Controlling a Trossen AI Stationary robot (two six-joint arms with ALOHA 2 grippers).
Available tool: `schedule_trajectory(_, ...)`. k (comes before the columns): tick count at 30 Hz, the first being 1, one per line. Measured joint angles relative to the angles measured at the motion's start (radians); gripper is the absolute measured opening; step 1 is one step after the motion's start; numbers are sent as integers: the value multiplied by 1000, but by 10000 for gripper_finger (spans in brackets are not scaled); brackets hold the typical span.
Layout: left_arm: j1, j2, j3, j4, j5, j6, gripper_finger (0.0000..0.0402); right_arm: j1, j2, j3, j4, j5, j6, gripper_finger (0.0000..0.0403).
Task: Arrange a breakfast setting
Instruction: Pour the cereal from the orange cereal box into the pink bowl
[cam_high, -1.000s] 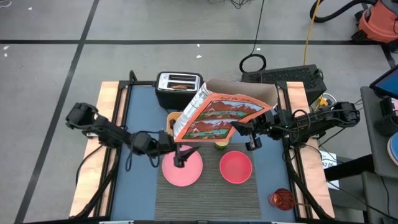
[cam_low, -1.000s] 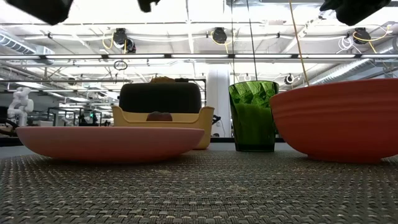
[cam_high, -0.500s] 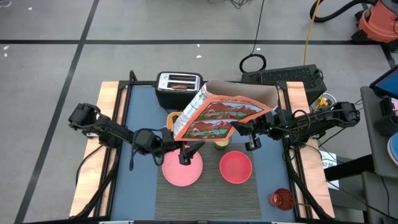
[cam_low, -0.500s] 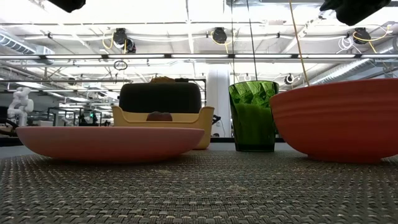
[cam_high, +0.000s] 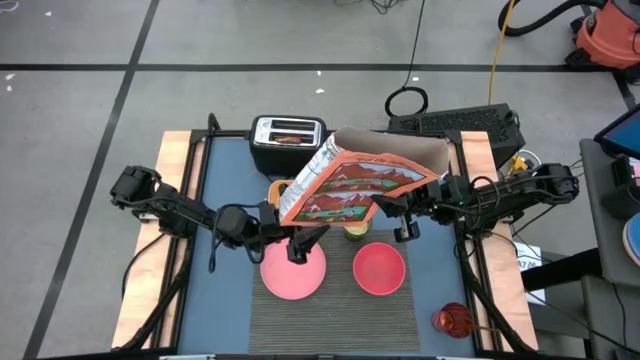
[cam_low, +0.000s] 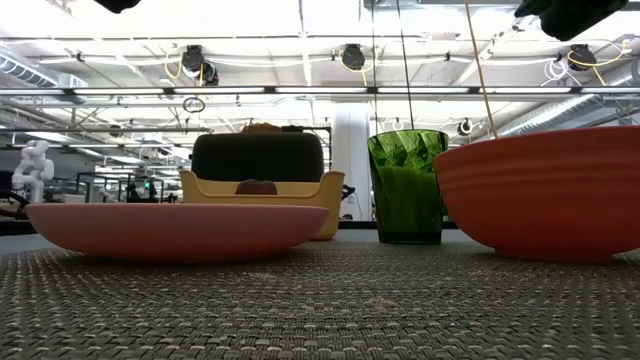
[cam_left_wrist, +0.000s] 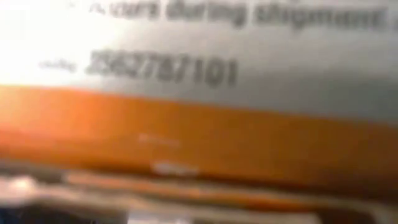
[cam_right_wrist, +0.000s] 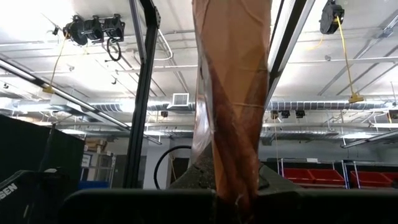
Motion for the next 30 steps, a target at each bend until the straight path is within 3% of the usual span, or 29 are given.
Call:
schedule_trajectory(5, 0, 0, 0, 0, 0, 5, 363, 0, 0, 0, -1, 0, 0, 0)
schedule_trajectory(19, 0, 0, 0, 1, 5, 12, 209, 0, 0, 0, -8, 2, 1, 5)
schedule_trajectory(30, -9, 0, 0, -1, -6, 13, 189, 1, 0, 0, -11, -1, 0, 62)
